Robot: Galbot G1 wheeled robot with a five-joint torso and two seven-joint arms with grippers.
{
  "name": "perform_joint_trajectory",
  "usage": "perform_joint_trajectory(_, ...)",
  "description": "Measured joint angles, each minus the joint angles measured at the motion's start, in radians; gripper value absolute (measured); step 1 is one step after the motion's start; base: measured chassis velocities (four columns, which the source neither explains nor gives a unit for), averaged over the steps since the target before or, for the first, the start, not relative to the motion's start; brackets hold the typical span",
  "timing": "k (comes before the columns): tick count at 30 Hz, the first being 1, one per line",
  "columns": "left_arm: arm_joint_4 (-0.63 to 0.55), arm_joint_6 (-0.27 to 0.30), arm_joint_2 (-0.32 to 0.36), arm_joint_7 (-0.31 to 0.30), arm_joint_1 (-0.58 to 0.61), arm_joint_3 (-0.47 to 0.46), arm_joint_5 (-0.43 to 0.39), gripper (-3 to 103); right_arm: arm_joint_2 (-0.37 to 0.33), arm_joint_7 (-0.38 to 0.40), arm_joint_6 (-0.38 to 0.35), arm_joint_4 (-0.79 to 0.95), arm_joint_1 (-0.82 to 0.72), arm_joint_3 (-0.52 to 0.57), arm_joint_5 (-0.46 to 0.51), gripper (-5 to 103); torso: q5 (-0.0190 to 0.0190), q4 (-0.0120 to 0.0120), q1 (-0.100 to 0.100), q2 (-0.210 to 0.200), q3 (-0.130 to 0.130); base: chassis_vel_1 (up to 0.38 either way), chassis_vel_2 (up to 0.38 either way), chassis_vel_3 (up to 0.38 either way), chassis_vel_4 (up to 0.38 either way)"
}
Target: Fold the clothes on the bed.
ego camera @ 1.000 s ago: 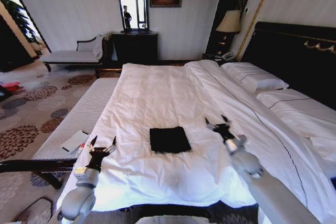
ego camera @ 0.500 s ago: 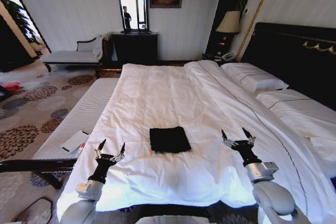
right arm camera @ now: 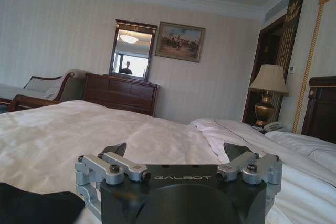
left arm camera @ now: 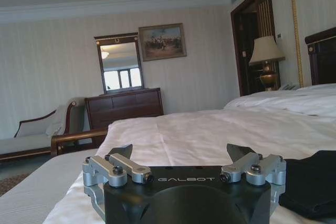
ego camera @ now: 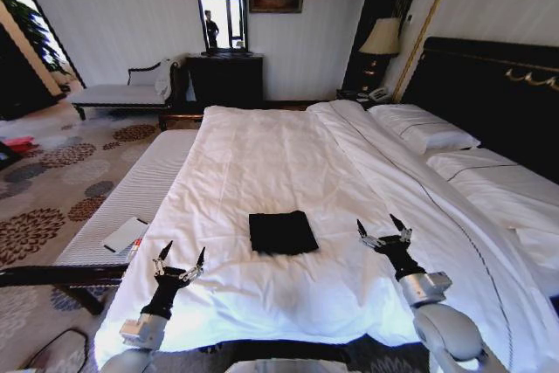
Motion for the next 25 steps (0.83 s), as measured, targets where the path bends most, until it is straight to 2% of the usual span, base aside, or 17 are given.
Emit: perform_joint_trajectory(25,0.001,0.001,0.001,-0.002,-0.002,0.001,-0.001,100,-0.001,0.000,-0.003,-0.003,0.003,-0.002,0.002,100,0.0000,0.0000,0.000,0.000,0.000,0.000,0.000,0.000,0.000)
